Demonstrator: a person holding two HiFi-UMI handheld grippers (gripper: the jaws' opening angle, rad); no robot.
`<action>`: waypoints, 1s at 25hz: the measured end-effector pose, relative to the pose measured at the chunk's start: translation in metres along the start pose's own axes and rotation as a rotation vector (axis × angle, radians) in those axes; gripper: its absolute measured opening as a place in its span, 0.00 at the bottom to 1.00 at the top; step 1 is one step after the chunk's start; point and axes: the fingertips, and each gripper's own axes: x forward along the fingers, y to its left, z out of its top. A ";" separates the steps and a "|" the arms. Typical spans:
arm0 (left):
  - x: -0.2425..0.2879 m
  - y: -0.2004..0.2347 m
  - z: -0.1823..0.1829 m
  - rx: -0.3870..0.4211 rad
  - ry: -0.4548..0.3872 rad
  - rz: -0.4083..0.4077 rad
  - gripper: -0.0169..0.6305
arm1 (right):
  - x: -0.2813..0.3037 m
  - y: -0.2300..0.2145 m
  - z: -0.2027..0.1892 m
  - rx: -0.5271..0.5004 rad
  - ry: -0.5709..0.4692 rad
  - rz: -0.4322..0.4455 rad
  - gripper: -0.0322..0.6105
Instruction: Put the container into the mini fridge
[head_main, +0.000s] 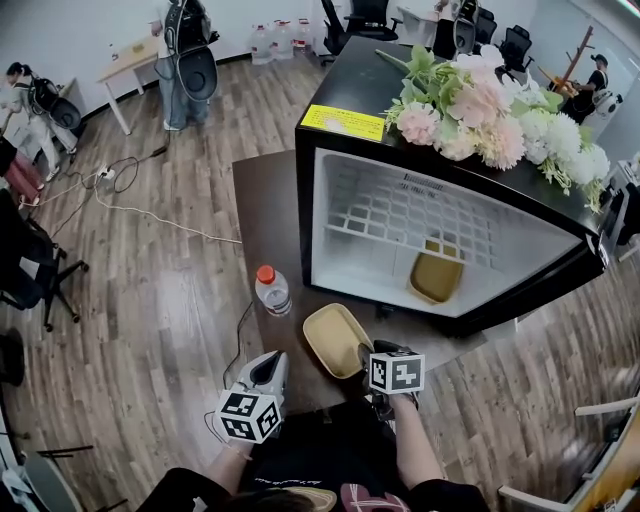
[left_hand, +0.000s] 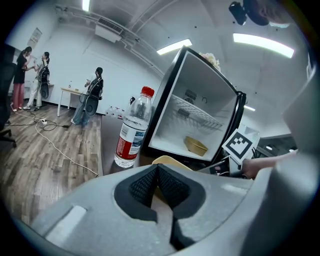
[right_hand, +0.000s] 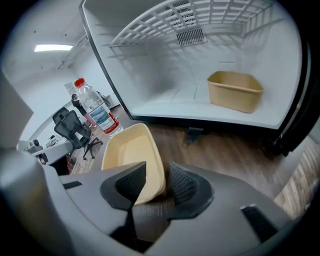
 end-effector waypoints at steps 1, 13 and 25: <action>0.000 0.001 0.000 -0.001 -0.001 0.004 0.04 | 0.002 0.000 -0.001 -0.010 0.015 0.000 0.28; 0.007 0.005 0.003 0.004 0.010 0.009 0.04 | 0.015 -0.002 -0.011 -0.025 0.111 -0.030 0.13; 0.008 0.012 0.006 0.020 0.015 0.010 0.04 | 0.008 0.001 -0.003 0.024 0.046 -0.044 0.10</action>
